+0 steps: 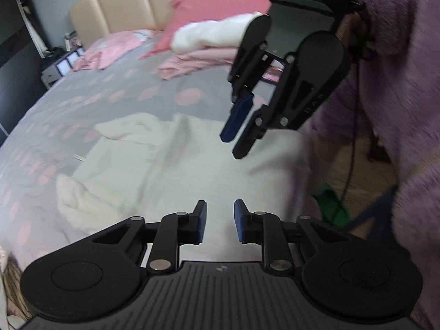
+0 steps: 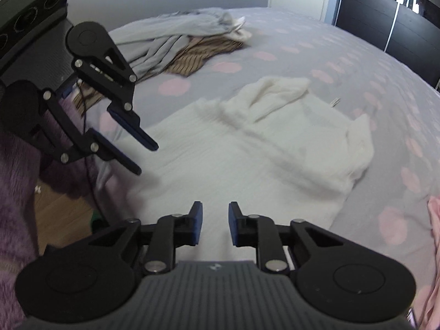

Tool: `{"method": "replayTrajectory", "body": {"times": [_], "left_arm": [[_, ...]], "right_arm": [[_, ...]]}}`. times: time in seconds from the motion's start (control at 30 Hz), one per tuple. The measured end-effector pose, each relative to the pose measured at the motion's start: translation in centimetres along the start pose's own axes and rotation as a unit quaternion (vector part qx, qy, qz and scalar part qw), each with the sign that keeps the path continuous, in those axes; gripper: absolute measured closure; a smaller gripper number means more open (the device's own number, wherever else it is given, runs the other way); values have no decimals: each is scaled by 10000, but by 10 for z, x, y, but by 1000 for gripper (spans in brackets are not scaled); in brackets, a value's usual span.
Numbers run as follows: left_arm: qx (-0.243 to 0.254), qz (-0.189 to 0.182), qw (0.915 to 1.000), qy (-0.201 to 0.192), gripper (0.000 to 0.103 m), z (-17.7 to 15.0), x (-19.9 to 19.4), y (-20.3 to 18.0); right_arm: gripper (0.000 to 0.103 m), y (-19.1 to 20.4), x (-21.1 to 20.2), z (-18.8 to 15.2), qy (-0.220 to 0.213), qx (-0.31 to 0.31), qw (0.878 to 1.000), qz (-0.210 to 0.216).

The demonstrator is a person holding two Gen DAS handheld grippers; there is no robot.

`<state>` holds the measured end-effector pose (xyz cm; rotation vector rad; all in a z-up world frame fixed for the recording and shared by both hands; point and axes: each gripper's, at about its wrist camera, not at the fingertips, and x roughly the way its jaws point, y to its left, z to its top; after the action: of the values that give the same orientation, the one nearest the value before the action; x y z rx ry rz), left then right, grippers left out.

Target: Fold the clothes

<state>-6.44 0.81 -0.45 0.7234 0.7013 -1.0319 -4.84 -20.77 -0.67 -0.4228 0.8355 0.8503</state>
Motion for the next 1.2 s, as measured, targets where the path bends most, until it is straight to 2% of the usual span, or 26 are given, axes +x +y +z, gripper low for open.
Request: {"method": "replayTrajectory", "body": {"times": [0.1,0.2,0.3,0.43,0.53,0.7,0.77,0.83,0.9,1.0,1.1,1.2], "left_arm": [[-25,-98,9994,330,85,-10,11,-9],[-109,-128,9975,686,87,-19,27,-11],[-508,-324,9933,991,87,-30,49,5],[-954,-588,9895,916,87,-38,64,22],[-1069,-688,9880,874,87,-41,68,29],[-1017,-576,9889,915,87,-32,60,21],[-1060,-574,9888,883,87,-30,52,21],[-1234,-558,9883,702,85,-28,41,27],[-1394,-453,9881,467,80,-25,32,35],[-1621,-156,9863,254,79,-19,26,50],[-1739,180,9839,376,79,-15,37,65],[-1814,413,9814,471,79,-11,50,78]], "right_arm": [[80,7,8,-17,310,-5,9995,12],[81,5,26,-30,643,45,9978,-172],[82,-3,39,-37,809,244,9963,-139],[82,-2,43,-38,867,191,9960,-120],[82,-1,43,-37,899,130,9958,-132],[80,3,36,-36,880,78,9960,-144],[75,1,28,-33,799,163,9966,-75],[71,-2,19,-29,676,287,9973,-32],[70,-7,14,-24,491,388,9979,-175],[71,-14,6,-16,213,539,9976,-388],[82,-26,11,-9,161,688,9953,-669],[82,-44,19,-3,106,973,9912,-892]]}}
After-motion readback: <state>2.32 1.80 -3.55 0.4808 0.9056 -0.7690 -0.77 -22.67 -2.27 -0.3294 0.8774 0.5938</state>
